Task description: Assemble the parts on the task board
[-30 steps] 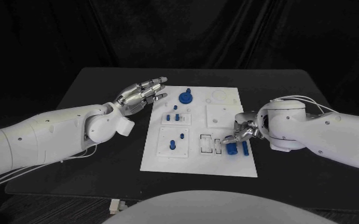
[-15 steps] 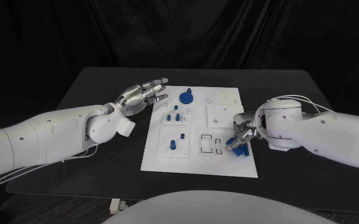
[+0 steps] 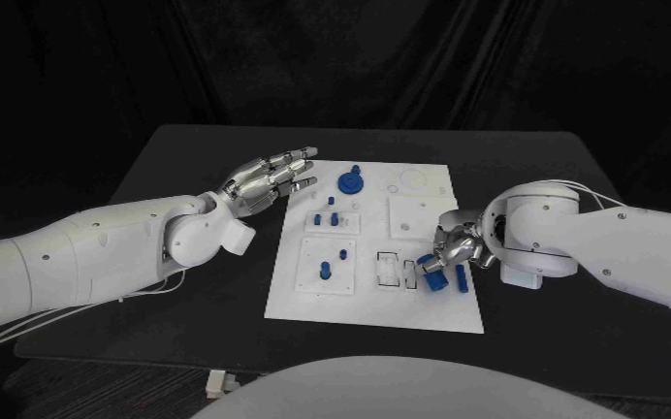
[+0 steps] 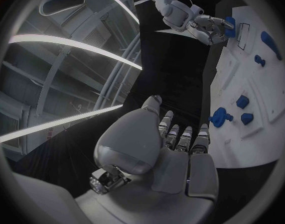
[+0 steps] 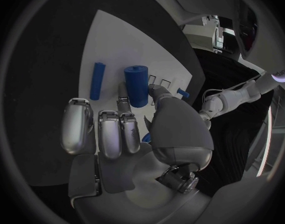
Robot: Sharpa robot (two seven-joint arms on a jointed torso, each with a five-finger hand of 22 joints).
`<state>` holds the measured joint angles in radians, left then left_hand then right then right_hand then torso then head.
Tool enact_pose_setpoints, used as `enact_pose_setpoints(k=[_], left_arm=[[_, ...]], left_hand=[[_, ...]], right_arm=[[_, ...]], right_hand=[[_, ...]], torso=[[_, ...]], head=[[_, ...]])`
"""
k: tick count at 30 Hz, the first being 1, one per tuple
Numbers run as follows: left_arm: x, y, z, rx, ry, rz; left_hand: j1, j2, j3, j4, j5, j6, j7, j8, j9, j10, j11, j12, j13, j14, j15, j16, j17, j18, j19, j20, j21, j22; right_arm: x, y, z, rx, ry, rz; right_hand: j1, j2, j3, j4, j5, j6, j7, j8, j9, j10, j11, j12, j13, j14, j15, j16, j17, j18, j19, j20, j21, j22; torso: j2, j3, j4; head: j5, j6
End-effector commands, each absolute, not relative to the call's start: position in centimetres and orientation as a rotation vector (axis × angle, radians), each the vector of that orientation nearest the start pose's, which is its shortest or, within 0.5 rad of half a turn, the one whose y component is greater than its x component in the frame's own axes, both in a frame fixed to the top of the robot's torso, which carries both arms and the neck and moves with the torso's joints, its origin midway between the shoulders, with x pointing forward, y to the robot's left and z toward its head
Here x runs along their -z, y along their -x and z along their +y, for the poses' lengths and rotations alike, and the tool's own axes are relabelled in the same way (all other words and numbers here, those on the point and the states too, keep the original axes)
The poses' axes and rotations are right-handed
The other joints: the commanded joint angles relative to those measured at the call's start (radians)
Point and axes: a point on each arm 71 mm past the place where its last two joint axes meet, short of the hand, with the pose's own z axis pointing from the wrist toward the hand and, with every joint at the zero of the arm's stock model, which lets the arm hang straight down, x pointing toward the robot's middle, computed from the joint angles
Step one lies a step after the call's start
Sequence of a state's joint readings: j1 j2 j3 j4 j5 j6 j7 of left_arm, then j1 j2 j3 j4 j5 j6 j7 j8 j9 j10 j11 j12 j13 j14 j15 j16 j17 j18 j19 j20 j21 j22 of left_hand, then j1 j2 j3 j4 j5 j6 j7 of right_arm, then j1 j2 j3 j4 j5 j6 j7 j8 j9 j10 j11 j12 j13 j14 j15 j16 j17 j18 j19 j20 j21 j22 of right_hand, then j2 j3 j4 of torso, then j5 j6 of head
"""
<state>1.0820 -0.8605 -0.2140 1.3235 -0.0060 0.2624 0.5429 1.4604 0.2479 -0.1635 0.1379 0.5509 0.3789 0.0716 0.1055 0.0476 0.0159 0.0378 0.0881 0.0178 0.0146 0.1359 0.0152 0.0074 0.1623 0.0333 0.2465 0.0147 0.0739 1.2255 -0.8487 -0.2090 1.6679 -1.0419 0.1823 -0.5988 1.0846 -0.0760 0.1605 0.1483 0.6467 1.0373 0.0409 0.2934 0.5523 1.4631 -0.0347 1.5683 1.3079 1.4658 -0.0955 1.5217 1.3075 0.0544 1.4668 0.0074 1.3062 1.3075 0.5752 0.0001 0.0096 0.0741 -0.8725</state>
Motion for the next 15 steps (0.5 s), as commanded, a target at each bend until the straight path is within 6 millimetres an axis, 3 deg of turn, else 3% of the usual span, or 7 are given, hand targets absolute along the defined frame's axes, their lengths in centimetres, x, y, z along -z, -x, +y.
enact_pose_setpoints(k=[1,7,15], left_arm=[[29.0,-45.0,25.6,1.877,1.151,1.667],[29.0,-45.0,25.5,1.879,1.151,1.668],[29.1,-45.0,25.5,1.879,1.152,1.671]], left_hand=[[-0.003,0.010,0.006,0.002,0.002,0.003,0.004,0.006,0.002,0.001,0.005,0.005,0.001,-0.003,-0.003,0.003,0.000,0.017,-0.001,0.000,0.003,-0.001],[-0.003,0.010,0.006,0.002,0.002,0.003,0.004,0.006,0.002,0.001,0.005,0.005,0.001,-0.003,-0.003,0.003,0.000,0.017,-0.001,0.000,0.003,-0.001],[-0.003,0.010,0.006,0.002,0.002,0.003,0.004,0.006,0.002,0.001,0.005,0.005,0.001,-0.003,-0.003,0.003,0.000,0.017,-0.001,0.000,0.003,-0.001]], right_arm=[[25.7,-41.3,-18.1,-0.535,-0.315,2.607],[25.0,-41.2,-17.2,-0.618,-0.434,2.649],[25.2,-41.7,-16.3,-0.608,-0.430,2.665]], right_hand=[[0.041,0.075,0.192,-0.169,0.018,-0.011,-0.001,0.009,0.085,0.108,-0.001,0.003,0.263,0.083,-0.001,-0.003,0.149,0.007,0.008,0.006,-0.003,0.180],[-0.007,0.088,0.214,-0.148,0.037,-0.015,0.000,0.016,0.098,0.108,0.000,0.003,0.263,0.083,-0.001,-0.001,0.151,0.007,0.010,0.007,0.001,0.182],[-0.031,0.090,0.223,-0.139,0.032,-0.029,0.002,0.013,0.101,0.108,0.001,0.003,0.263,0.081,0.000,-0.006,0.141,0.011,0.003,0.008,-0.018,0.176]], torso=[[0.000,0.0000,-0.0004],[-0.001,0.0000,0.0000],[-0.001,-0.0003,0.0004]], head=[[0.001,0.000],[0.001,0.000],[0.005,0.000]])
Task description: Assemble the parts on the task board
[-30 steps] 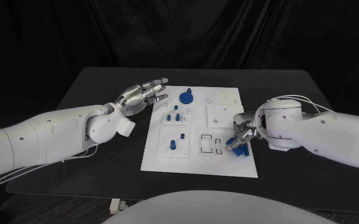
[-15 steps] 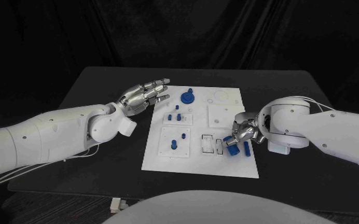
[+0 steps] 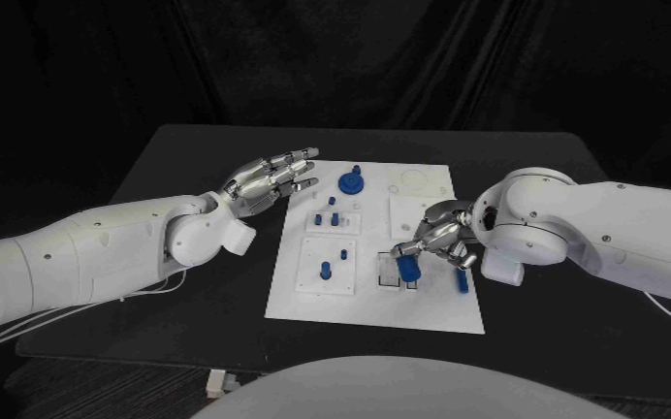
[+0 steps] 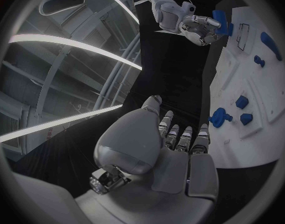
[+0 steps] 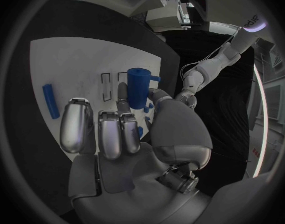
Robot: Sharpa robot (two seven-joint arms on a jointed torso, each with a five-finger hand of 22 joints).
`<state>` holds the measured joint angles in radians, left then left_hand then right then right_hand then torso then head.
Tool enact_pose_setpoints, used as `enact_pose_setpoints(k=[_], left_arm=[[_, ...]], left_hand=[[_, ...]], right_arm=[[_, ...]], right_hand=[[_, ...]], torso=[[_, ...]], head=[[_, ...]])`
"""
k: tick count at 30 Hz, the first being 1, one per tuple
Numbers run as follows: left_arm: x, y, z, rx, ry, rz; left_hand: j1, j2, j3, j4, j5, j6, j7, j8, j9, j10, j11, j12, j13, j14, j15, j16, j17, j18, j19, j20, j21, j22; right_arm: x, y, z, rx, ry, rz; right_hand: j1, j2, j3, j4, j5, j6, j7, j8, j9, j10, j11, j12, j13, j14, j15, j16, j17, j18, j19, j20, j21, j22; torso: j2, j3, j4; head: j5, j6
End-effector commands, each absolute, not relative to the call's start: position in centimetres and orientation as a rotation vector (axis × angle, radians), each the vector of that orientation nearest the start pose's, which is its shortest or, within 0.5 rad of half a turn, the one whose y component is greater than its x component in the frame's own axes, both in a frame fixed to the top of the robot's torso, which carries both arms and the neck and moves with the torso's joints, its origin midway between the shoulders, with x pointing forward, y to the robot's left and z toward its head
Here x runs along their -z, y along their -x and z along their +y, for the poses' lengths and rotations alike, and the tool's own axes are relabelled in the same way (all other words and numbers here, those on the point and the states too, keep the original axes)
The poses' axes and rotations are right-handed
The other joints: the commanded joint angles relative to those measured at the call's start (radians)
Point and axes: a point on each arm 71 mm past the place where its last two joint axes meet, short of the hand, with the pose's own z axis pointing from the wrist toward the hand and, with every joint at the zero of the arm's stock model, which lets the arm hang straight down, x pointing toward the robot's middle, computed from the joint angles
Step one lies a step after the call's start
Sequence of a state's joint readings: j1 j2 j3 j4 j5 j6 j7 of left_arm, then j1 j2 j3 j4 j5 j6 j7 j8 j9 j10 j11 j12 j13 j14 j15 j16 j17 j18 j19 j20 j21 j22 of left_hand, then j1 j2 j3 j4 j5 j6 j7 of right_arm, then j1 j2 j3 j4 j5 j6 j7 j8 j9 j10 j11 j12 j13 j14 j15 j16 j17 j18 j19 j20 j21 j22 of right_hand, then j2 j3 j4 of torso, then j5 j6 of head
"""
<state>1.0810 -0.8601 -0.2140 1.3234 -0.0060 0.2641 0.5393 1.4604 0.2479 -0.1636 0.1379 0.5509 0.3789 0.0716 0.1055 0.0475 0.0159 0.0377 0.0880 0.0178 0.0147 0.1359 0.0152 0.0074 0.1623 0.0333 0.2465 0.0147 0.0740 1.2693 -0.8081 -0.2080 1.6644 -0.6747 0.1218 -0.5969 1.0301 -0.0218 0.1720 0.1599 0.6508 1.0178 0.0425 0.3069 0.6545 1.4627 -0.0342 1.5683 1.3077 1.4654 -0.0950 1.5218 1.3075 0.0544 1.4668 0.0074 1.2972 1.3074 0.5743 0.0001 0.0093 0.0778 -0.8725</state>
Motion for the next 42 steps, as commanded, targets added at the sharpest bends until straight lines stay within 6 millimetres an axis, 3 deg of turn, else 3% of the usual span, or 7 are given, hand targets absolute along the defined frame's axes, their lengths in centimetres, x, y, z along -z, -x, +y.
enact_pose_setpoints(k=[1,3,10,34,39,40,42], left_arm=[[29.1,-45.0,25.5,1.879,1.152,1.671],[29.1,-45.0,25.4,1.880,1.151,1.672],[29.1,-45.0,25.3,1.882,1.152,1.676],[29.2,-44.9,25.3,1.883,1.155,1.687],[29.2,-44.9,25.3,1.883,1.156,1.688],[29.2,-44.9,25.3,1.882,1.156,1.689],[29.2,-44.9,25.4,1.882,1.157,1.689]], left_hand=[[-0.003,0.010,0.006,0.002,0.002,0.003,0.004,0.006,0.002,0.001,0.005,0.005,0.001,-0.003,-0.003,0.003,0.000,0.017,-0.001,0.000,0.003,-0.001],[-0.003,0.011,0.007,0.002,0.002,0.004,0.005,0.007,0.002,0.001,0.006,0.006,0.001,-0.002,-0.003,0.004,0.001,0.017,0.000,0.001,0.003,0.000],[-0.003,0.011,0.007,0.002,0.002,0.004,0.005,0.007,0.002,0.001,0.006,0.006,0.001,-0.002,-0.003,0.004,0.001,0.017,0.000,0.001,0.003,0.000],[-0.003,0.011,0.008,0.002,0.002,0.003,0.005,0.008,0.002,0.001,0.007,0.006,0.001,-0.002,-0.001,0.004,0.001,0.017,0.000,0.001,0.003,-0.001],[-0.003,0.011,0.008,0.002,0.002,0.003,0.005,0.008,0.002,0.001,0.007,0.006,0.001,-0.002,-0.001,0.004,0.001,0.017,0.000,0.001,0.003,-0.001],[-0.003,0.011,0.008,0.002,0.002,0.003,0.005,0.008,0.002,0.001,0.007,0.006,0.001,-0.002,-0.001,0.004,0.001,0.017,0.000,0.001,0.003,-0.001],[-0.003,0.011,0.008,0.002,0.002,0.003,0.005,0.008,0.002,0.001,0.007,0.006,0.001,-0.002,-0.001,0.004,0.001,0.017,0.000,0.001,0.003,-0.001]], right_arm=[[25.3,-41.7,-16.2,-0.600,-0.421,2.659],[25.5,-41.9,-16.0,-0.581,-0.394,2.643],[26.2,-42.1,-15.7,-0.534,-0.320,2.624],[27.7,-41.4,-15.1,-0.506,-0.243,2.645],[27.7,-41.4,-15.1,-0.512,-0.253,2.635],[27.6,-41.4,-15.2,-0.517,-0.258,2.630],[27.6,-41.3,-15.4,-0.524,-0.266,2.622]], right_hand=[[0.021,0.036,0.212,-0.150,0.026,-0.012,0.001,-0.001,-0.001,0.108,0.001,0.003,0.263,0.081,0.000,-0.007,0.141,0.011,0.003,0.008,-0.009,0.176],[0.011,0.035,0.214,-0.145,0.013,-0.021,0.003,-0.006,-0.002,0.108,0.003,0.003,0.263,0.081,0.001,-0.008,0.138,0.011,0.001,0.009,-0.014,0.175],[-0.039,0.038,0.203,-0.108,-0.102,-0.050,0.016,-0.035,-0.026,0.108,0.015,0.003,0.263,0.078,0.011,-0.015,0.125,0.014,-0.006,0.017,-0.031,0.170],[-0.078,0.047,0.183,-0.059,-0.212,-0.061,0.027,-0.067,-0.069,0.108,0.025,0.003,0.263,0.074,0.020,-0.026,0.103,0.019,-0.012,0.026,-0.056,0.163],[-0.081,0.041,0.177,-0.055,-0.231,-0.063,0.028,-0.070,-0.074,0.108,0.026,0.003,0.263,0.073,0.021,-0.028,0.100,0.020,-0.013,0.027,-0.062,0.161],[-0.079,0.029,0.168,-0.057,-0.266,-0.066,0.029,-0.073,-0.079,0.108,0.027,0.003,0.263,0.073,0.022,-0.029,0.099,0.020,-0.014,0.028,-0.063,0.161],[-0.076,0.024,0.164,-0.058,-0.281,-0.065,0.030,-0.073,-0.081,0.108,0.028,0.003,0.263,0.073,0.022,-0.029,0.099,0.020,-0.013,0.028,-0.063,0.161]], torso=[[0.000,-0.0004,0.0008],[0.000,-0.0008,0.0012],[0.001,-0.0010,0.0011],[0.001,0.0001,0.0005],[0.001,-0.0002,0.0006],[0.002,-0.0001,0.0006],[0.002,-0.0001,0.0005]], head=[[0.001,0.000],[0.000,0.000],[0.008,0.000],[0.014,0.000],[0.014,0.000],[0.014,0.000],[0.015,0.000]])
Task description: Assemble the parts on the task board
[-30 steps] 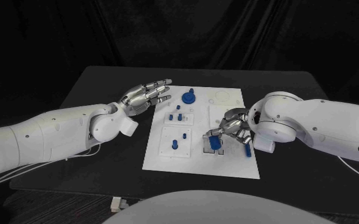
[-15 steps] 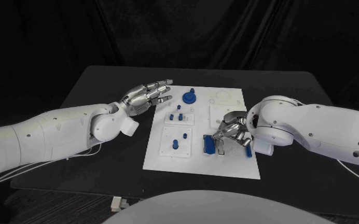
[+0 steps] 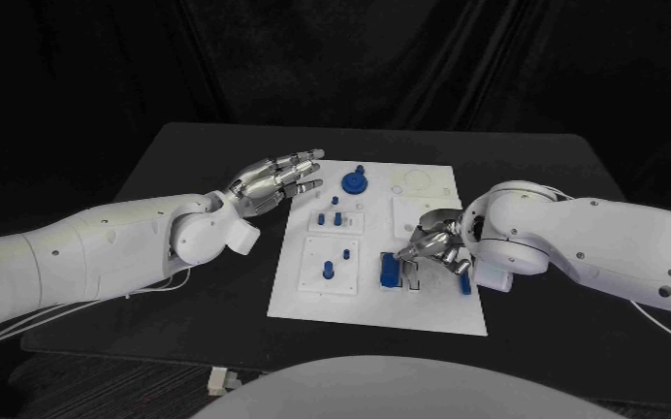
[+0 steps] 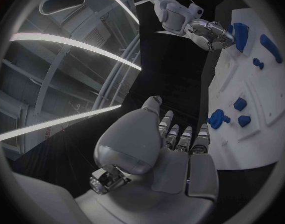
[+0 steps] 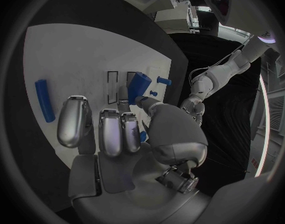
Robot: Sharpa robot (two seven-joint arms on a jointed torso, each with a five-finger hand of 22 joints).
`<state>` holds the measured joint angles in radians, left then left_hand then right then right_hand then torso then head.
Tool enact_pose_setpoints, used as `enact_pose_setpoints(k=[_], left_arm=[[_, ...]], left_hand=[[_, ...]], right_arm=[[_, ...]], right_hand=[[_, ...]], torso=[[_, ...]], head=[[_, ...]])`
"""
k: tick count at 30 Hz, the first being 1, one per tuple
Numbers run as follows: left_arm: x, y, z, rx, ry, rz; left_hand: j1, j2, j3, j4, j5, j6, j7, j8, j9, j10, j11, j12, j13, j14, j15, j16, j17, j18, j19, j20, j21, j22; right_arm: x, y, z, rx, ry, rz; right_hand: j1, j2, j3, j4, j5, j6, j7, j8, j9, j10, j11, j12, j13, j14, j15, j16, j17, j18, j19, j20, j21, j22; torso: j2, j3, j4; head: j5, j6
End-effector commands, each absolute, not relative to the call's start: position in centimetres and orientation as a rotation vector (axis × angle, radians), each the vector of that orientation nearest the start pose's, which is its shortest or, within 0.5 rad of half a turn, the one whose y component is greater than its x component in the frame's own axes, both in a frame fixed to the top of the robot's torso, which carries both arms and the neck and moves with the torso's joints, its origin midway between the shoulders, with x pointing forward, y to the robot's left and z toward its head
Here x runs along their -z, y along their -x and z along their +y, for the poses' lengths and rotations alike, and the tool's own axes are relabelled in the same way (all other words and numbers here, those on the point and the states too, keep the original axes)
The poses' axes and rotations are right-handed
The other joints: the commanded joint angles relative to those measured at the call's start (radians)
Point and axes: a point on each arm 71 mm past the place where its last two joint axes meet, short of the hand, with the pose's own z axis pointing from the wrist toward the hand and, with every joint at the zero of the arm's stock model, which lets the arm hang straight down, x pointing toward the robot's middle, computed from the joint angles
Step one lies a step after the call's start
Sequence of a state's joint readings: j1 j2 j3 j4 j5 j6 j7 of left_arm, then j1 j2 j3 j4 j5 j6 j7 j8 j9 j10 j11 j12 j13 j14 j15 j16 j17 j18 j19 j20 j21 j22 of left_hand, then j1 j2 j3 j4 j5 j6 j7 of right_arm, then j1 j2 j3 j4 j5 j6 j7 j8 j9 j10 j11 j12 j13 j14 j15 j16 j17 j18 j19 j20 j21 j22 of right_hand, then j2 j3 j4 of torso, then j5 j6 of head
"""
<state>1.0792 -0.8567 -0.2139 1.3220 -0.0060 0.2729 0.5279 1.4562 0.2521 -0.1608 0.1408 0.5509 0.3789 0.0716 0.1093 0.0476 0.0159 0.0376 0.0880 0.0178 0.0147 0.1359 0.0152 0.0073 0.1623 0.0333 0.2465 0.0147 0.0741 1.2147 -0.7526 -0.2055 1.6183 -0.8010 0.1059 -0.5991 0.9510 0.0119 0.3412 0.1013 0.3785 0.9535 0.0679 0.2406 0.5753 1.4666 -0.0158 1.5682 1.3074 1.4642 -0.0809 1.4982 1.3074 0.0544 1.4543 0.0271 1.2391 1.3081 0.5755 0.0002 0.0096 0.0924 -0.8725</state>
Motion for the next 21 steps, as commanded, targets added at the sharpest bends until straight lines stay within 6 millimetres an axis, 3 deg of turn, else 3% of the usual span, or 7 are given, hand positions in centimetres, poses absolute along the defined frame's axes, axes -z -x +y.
enact_pose_setpoints(k=[1,7,9,11,12,15,21], left_arm=[[29.2,-44.9,25.4,1.881,1.157,1.689],[29.2,-44.9,25.6,1.876,1.160,1.692],[29.2,-44.8,25.6,1.875,1.161,1.692],[29.2,-44.9,25.7,1.874,1.161,1.693],[29.3,-44.9,25.7,1.874,1.161,1.693],[29.3,-44.9,25.7,1.874,1.162,1.694],[29.3,-44.8,25.7,1.873,1.163,1.696]], left_hand=[[0.001,0.007,0.005,-0.001,0.002,0.003,0.005,0.004,0.002,0.001,0.007,0.006,0.001,-0.002,-0.001,0.004,0.001,0.017,0.000,0.001,0.003,-0.001],[0.001,0.007,0.006,-0.001,0.002,0.003,0.006,0.004,0.001,0.001,0.007,0.006,0.001,-0.001,0.000,0.005,0.001,0.017,0.000,0.001,0.003,0.000],[0.001,0.007,0.006,-0.001,0.002,0.003,0.006,0.004,0.001,0.001,0.007,0.006,0.001,-0.001,0.000,0.005,0.001,0.017,0.000,0.001,0.003,0.000],[0.000,0.007,0.006,-0.001,0.002,0.006,0.007,0.006,0.002,0.002,0.008,0.008,0.002,-0.001,0.002,0.006,0.001,0.017,0.000,0.002,0.003,0.000],[0.000,0.007,0.006,-0.001,0.002,0.006,0.007,0.006,0.002,0.002,0.008,0.008,0.002,-0.001,0.002,0.006,0.001,0.017,0.000,0.002,0.003,0.000],[0.000,0.007,0.006,-0.001,0.002,0.006,0.007,0.006,0.002,0.002,0.008,0.008,0.002,-0.001,0.002,0.006,0.001,0.017,0.000,0.002,0.003,0.000],[0.000,0.007,0.007,-0.001,0.002,0.008,0.008,0.008,0.002,0.002,0.009,0.010,0.002,0.000,0.004,0.007,0.002,0.017,0.001,0.003,0.004,0.001]], right_arm=[[27.5,-41.3,-15.5,-0.530,-0.271,2.617],[26.7,-40.6,-16.4,-0.565,-0.269,2.578],[26.2,-40.4,-16.6,-0.581,-0.244,2.551],[25.6,-40.2,-16.8,-0.599,-0.210,2.513],[25.4,-40.2,-16.9,-0.602,-0.197,2.503],[24.8,-40.0,-17.0,-0.608,-0.138,2.461],[24.9,-39.6,-17.1,-0.592,-0.056,2.445]], right_hand=[[-0.007,-0.016,-0.016,0.008,-0.026,0.000,0.006,-0.007,-0.004,0.104,0.011,0.003,0.263,0.075,0.009,-0.005,0.100,0.020,0.000,0.009,-0.005,0.160],[-0.029,-0.029,-0.060,0.039,-0.117,0.020,-0.001,0.014,-0.001,0.104,0.005,0.003,0.263,0.076,0.006,-0.002,0.105,0.019,0.004,0.008,0.000,0.163],[-0.018,-0.040,-0.084,0.035,-0.159,0.020,-0.009,0.057,0.030,0.104,-0.001,0.003,0.263,0.077,0.000,-0.001,0.108,0.019,0.007,0.003,0.003,0.164],[0.006,-0.045,-0.117,0.028,-0.191,0.001,-0.021,0.146,0.112,0.104,-0.012,0.003,0.263,0.078,-0.008,0.001,0.111,0.019,0.009,-0.006,0.005,0.166],[0.006,-0.045,-0.117,0.028,-0.191,0.001,-0.021,0.146,0.112,0.104,-0.012,0.003,0.263,0.078,-0.008,0.001,0.111,0.019,0.009,-0.006,0.005,0.166],[0.038,-0.040,-0.195,0.025,-0.187,-0.089,-0.037,0.339,0.318,0.104,-0.028,0.003,0.263,0.079,-0.021,0.005,0.118,0.016,0.013,-0.018,0.013,0.169],[0.065,-0.029,-0.242,0.035,-0.235,-0.131,-0.047,0.435,0.430,0.104,-0.034,0.003,0.263,0.079,-0.027,0.004,0.118,0.016,0.013,-0.022,0.011,0.169]], torso=[[0.000,-0.0002,0.0001],[0.000,-0.0002,0.0003],[0.000,-0.0001,0.0002],[0.000,0.0001,-0.0001],[0.000,-0.0001,-0.0002],[-0.001,-0.0002,0.0000],[-0.001,0.0001,-0.0002]], head=[[0.001,0.000],[0.007,0.000],[0.007,0.000],[0.006,0.000],[0.005,0.000],[0.006,0.000],[0.007,0.000]])
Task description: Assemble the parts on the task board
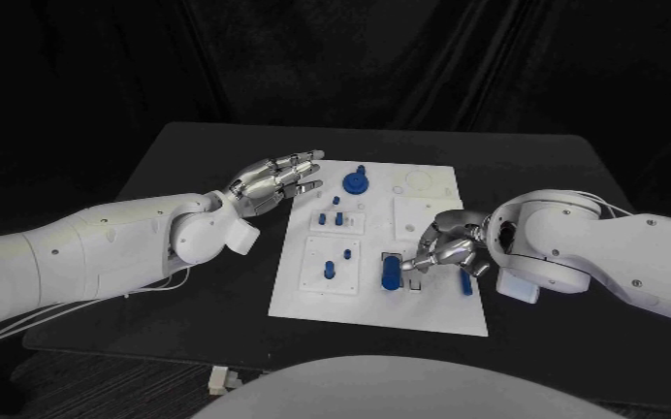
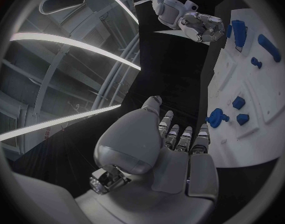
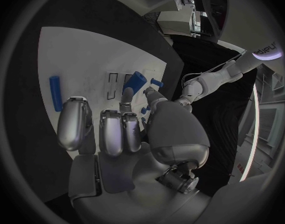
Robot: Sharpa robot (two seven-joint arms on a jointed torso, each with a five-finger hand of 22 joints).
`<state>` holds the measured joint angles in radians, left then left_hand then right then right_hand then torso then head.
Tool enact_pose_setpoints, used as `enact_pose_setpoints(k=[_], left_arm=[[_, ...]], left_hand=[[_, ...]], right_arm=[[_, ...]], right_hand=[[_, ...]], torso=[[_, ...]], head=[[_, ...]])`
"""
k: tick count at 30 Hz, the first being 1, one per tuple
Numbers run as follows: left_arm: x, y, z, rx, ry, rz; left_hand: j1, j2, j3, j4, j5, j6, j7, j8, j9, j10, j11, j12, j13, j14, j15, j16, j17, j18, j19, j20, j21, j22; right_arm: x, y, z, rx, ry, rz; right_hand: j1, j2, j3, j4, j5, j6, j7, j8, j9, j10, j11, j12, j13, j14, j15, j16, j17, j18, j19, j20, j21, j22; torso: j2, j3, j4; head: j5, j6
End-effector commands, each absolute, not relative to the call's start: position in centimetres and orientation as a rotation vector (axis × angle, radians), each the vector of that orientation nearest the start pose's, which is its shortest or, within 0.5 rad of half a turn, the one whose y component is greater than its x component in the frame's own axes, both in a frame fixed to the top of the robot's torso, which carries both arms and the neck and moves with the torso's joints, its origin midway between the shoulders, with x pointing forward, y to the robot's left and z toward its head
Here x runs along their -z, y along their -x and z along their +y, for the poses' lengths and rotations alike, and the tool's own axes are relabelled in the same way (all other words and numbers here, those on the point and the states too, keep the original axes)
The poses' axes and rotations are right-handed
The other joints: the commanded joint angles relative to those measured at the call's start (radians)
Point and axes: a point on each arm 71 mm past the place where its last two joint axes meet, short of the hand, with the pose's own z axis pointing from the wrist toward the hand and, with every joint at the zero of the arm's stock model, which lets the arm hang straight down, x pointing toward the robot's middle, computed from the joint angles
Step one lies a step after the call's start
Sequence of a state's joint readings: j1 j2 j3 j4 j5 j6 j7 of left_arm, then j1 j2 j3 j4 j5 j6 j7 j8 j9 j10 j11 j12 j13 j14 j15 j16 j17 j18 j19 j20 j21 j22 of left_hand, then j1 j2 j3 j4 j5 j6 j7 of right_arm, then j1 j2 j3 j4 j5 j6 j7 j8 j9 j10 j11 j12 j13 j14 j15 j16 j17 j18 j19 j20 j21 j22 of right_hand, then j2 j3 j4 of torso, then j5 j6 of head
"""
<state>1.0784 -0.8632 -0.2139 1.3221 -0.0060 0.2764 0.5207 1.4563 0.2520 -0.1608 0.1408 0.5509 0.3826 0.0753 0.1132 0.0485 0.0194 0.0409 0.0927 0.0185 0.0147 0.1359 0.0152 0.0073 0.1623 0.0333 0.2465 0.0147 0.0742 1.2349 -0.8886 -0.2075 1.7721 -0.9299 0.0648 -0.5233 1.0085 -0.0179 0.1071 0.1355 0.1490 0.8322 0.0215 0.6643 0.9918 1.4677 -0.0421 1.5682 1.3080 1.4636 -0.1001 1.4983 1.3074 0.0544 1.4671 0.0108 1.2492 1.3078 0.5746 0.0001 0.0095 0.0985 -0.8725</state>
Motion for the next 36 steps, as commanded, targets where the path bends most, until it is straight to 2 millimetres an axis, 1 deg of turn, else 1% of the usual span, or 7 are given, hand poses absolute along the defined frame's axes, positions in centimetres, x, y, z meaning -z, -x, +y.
enact_pose_setpoints(k=[1,5,8,11,24,28,36], left_arm=[[29.3,-44.8,25.7,1.873,1.163,1.696],[29.3,-44.8,25.7,1.871,1.164,1.697],[29.3,-44.8,25.7,1.872,1.164,1.698],[29.3,-44.8,25.7,1.873,1.164,1.699],[29.3,-44.8,25.7,1.874,1.165,1.702],[29.3,-44.8,25.7,1.874,1.165,1.703],[29.4,-44.8,25.7,1.874,1.166,1.709]], left_hand=[[-0.001,0.007,0.007,-0.001,0.002,0.004,0.004,0.004,0.001,-0.001,0.006,0.005,0.001,0.000,0.004,0.007,0.002,0.017,0.001,0.003,0.004,0.001],[-0.001,0.007,0.007,-0.001,0.002,0.004,0.004,0.004,0.001,-0.001,0.006,0.005,0.001,0.000,0.004,0.007,0.002,0.017,0.001,0.003,0.004,0.001],[-0.001,0.007,0.007,-0.001,0.002,0.004,0.004,0.004,0.001,-0.001,0.006,0.005,0.001,0.000,0.004,0.007,0.002,0.017,0.001,0.003,0.004,0.001],[-0.001,0.007,0.007,-0.001,0.002,0.004,0.004,0.004,0.001,-0.001,0.006,0.005,0.001,0.000,0.004,0.007,0.002,0.017,0.001,0.003,0.004,0.001],[-0.001,0.007,0.007,-0.001,0.002,0.004,0.004,0.004,0.001,-0.001,0.006,0.005,0.001,0.000,0.004,0.007,0.002,0.017,0.001,0.003,0.004,0.001],[-0.001,0.007,0.007,-0.001,0.002,0.004,0.004,0.004,0.001,-0.001,0.006,0.005,0.001,0.000,0.004,0.007,0.002,0.017,0.001,0.003,0.004,0.001],[-0.001,0.007,0.009,-0.001,0.002,0.005,0.007,0.006,0.001,0.000,0.009,0.007,0.002,0.001,0.006,0.008,0.002,0.017,0.002,0.004,0.004,0.001]], right_arm=[[25.0,-39.6,-17.1,-0.590,-0.052,2.446],[25.6,-39.3,-17.1,-0.570,-0.010,2.441],[26.0,-39.3,-17.0,-0.548,0.012,2.443],[26.4,-39.3,-16.9,-0.536,0.019,2.446],[27.3,-39.2,-15.8,-0.557,0.026,2.439],[27.3,-39.1,-15.6,-0.565,0.030,2.438],[27.3,-39.0,-15.6,-0.571,0.040,2.445]], right_hand=[[0.009,0.001,-0.010,0.001,-0.006,-0.010,-0.001,0.015,0.018,0.103,-0.008,0.003,0.263,0.080,-0.008,0.004,0.118,0.016,0.001,-0.006,0.001,0.169],[0.021,0.005,-0.022,0.003,-0.013,-0.011,-0.007,0.046,0.051,0.103,-0.013,0.003,0.263,0.080,-0.011,0.005,0.119,0.016,0.002,-0.009,0.002,0.170],[0.042,0.009,-0.034,-0.002,-0.014,-0.012,-0.013,0.082,0.093,0.103,-0.018,0.003,0.263,0.080,-0.016,0.005,0.119,0.015,0.002,-0.013,0.004,0.170],[0.048,0.012,-0.039,-0.003,-0.011,-0.014,-0.015,0.096,0.111,0.103,-0.021,0.003,0.263,0.080,-0.018,0.004,0.118,0.016,0.002,-0.015,0.002,0.170],[0.042,0.017,-0.054,0.007,-0.022,-0.018,-0.019,0.118,0.141,0.103,-0.024,0.003,0.263,0.079,-0.021,0.002,0.114,0.016,0.002,-0.018,0.001,0.170],[0.034,0.021,-0.067,0.019,-0.045,-0.021,-0.021,0.124,0.155,0.103,-0.026,0.003,0.263,0.079,-0.023,0.002,0.114,0.016,0.002,-0.020,0.000,0.170],[0.044,0.021,-0.069,0.015,-0.052,-0.021,-0.023,0.127,0.162,0.103,-0.027,0.003,0.263,0.079,-0.024,0.001,0.112,0.016,0.001,-0.020,-0.002,0.169]], torso=[[0.000,0.0002,-0.0002],[0.000,-0.0001,0.0000],[0.001,-0.0001,0.0005],[0.001,0.0000,-0.0001],[0.001,-0.0003,0.0006],[0.001,-0.0003,0.0003],[0.001,0.0000,0.0006]], head=[[0.002,0.000],[0.004,0.000],[0.001,0.000],[0.002,0.000],[0.004,0.000],[0.004,0.000],[0.005,0.000]])
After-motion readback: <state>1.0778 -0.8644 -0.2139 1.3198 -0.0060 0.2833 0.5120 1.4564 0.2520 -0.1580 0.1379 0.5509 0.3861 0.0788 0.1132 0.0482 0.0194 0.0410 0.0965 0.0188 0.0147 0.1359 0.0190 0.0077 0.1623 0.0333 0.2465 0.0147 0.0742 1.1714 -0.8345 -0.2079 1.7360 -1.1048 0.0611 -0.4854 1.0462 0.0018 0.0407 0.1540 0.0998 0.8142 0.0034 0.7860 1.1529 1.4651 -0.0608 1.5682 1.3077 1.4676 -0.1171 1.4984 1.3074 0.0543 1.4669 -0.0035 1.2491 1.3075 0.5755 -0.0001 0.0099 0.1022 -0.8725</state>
